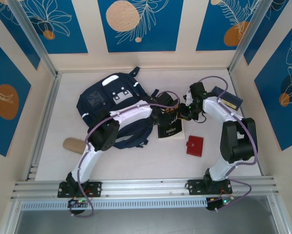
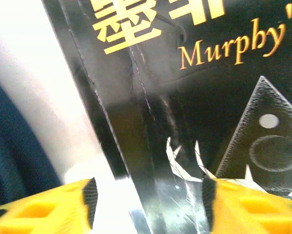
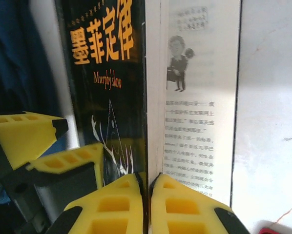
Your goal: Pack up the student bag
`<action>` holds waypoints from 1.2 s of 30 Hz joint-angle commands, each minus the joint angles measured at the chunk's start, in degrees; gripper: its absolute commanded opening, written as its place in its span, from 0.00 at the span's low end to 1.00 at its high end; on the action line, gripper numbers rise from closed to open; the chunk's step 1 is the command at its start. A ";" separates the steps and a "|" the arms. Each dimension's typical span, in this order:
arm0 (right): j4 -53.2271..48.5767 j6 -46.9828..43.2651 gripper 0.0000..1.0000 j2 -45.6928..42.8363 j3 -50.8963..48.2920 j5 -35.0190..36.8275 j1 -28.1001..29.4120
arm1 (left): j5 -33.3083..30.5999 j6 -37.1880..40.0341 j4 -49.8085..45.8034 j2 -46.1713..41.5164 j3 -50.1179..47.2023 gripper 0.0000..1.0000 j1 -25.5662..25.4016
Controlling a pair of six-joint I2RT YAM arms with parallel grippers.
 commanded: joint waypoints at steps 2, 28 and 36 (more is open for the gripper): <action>1.07 -0.03 0.00 -6.74 1.14 -7.16 -0.94 | 0.84 2.59 -0.03 -12.17 -2.50 0.71 2.76; 19.78 13.27 0.00 -15.89 4.24 -44.04 -2.40 | 43.70 -13.10 36.35 -40.70 -36.11 1.00 22.50; 27.63 19.95 0.00 -15.59 4.97 -49.51 -1.08 | 45.11 -19.17 39.51 -40.61 -35.26 1.00 22.47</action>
